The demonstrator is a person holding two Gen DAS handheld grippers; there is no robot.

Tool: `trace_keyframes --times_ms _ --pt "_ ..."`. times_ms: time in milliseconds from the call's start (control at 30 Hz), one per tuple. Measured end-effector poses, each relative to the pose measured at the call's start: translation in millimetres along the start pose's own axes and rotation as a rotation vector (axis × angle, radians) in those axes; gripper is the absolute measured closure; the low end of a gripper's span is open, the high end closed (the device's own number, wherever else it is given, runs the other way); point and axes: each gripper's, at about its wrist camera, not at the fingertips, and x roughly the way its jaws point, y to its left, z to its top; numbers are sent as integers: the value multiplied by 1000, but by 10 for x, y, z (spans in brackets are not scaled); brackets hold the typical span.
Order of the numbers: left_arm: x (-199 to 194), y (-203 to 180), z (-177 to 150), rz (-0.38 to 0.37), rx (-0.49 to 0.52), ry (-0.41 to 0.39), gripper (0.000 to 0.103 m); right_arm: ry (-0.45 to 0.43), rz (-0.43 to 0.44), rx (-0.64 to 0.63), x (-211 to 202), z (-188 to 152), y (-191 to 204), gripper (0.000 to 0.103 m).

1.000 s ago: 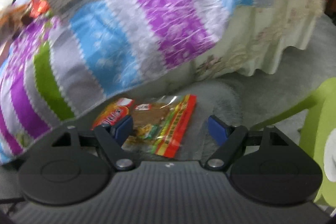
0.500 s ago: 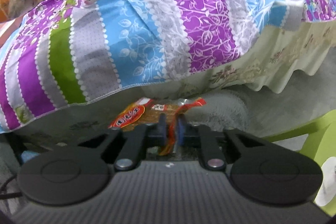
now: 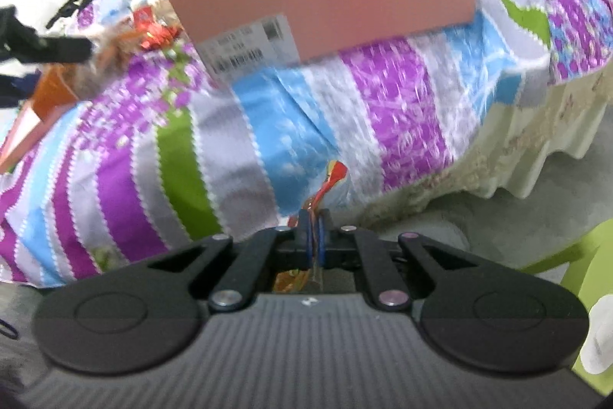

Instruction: Organize snacks

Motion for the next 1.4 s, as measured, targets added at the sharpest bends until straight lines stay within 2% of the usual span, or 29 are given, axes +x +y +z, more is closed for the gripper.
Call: trace_keyframes --times_ms 500,867,1167,1300,1400 --pt "-206 -239 201 -18 78 -19 40 -152 -18 -44 -694 549 250 97" --pt "-178 -460 699 -59 152 -67 40 -300 -37 -97 -934 1127 332 97" --pt "153 -570 1412 -62 193 -78 40 -409 -26 -138 -843 1797 400 97" --pt "395 -562 1790 -57 195 -66 40 -404 -26 -129 -599 2164 352 97" --pt "647 -517 2039 -43 178 -31 40 -357 -24 -116 -298 2395 286 97"
